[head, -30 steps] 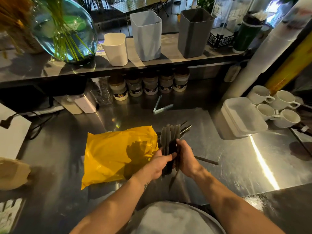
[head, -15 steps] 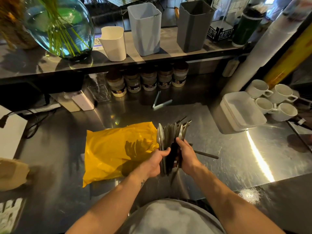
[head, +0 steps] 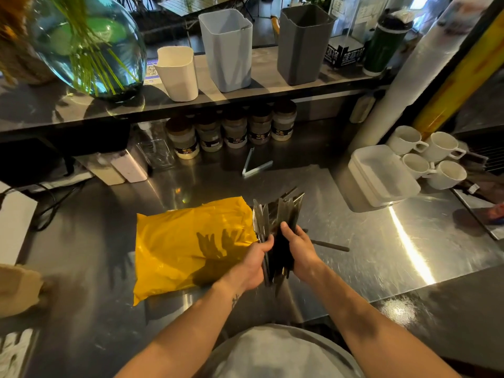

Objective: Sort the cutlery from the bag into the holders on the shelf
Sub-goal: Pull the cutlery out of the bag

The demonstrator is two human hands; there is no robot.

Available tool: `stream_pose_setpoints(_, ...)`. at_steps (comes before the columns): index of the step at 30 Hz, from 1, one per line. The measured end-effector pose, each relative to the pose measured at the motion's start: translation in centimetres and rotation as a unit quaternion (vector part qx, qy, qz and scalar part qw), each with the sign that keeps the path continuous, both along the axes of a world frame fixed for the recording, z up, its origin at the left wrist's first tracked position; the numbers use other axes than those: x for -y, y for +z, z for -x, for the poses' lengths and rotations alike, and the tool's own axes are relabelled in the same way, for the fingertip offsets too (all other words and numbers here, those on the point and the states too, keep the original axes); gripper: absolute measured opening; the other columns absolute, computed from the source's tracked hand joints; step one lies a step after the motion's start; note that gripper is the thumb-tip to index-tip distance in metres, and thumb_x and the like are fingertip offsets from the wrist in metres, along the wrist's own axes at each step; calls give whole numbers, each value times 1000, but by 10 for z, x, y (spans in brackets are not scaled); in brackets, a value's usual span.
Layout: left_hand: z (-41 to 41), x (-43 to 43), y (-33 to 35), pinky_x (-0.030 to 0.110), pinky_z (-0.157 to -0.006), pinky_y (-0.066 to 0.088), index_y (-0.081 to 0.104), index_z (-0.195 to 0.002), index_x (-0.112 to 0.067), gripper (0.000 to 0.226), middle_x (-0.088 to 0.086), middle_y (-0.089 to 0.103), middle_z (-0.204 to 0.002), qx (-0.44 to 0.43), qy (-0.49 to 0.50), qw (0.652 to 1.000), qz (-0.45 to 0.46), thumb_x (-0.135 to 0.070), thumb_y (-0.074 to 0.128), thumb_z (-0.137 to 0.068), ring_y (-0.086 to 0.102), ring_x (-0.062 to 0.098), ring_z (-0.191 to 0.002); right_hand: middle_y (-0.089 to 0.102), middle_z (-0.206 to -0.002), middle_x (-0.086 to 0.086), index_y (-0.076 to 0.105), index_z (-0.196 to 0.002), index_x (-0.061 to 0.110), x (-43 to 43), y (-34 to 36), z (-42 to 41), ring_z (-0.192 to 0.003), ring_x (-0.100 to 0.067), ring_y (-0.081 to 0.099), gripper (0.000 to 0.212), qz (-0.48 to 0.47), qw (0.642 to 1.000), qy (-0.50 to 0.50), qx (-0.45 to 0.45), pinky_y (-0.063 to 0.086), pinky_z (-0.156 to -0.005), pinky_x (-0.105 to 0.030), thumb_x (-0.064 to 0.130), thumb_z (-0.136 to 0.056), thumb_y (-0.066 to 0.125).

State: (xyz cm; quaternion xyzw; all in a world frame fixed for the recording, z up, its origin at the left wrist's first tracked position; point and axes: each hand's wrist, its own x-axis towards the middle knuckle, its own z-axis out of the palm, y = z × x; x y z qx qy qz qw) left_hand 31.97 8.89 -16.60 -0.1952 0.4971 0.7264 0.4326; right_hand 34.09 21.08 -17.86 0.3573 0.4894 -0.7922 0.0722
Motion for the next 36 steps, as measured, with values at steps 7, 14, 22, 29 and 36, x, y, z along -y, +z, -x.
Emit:
stream_pose_setpoints(7, 3, -17, -10, 35, -86, 57, 60, -131, -16, 29, 9, 72, -117, -84, -40, 992, 81, -27, 49, -107, 68, 22, -107, 74, -117, -5, 60, -132, 19, 1, 4, 5, -109, -20, 71, 34, -61, 998, 28, -18, 56, -95, -36, 37, -105, 52)
stream_pose_setpoints(14, 13, -45, 3, 41, -104, 50, 56, -124, -29, 25, 3, 64, -120, -164, -93, 971, 145, -39, 38, -109, 60, 20, -113, 64, -118, 4, 48, -130, 31, -10, 15, 19, -115, -12, 60, 31, -196, 974, 113, -30, 42, -100, -30, 47, -109, 32)
stream_pose_setpoints(22, 28, -48, 2, 43, -88, 59, 55, -129, -18, 39, 13, 71, -116, -130, -78, 981, 117, -48, 47, -104, 69, 26, -103, 54, -145, -6, 37, -150, 26, -50, 22, 44, -137, -26, 47, 78, -175, 946, 274, 3, 39, -114, -45, 80, -93, 33)
stream_pose_setpoints(29, 49, -55, 29, 21, -46, 36, 48, -111, -12, 40, 2, 47, -68, -52, -82, 994, -41, -51, 52, -100, 40, 10, -52, 66, -102, -17, 64, -116, 7, -78, 48, 68, -96, -36, 61, 45, -1, 986, 126, -106, 53, -77, -39, 37, -87, 78)
stream_pose_setpoints(36, 81, -70, 53, 17, -44, 29, 45, -85, -17, 63, -5, 38, -59, -103, -190, 972, -95, -71, 72, -69, 33, 4, -45, 67, -92, -9, 75, -96, 18, -99, 84, 106, -81, -19, 65, 20, 18, 977, 155, -143, 52, -78, -33, 25, -79, 82)
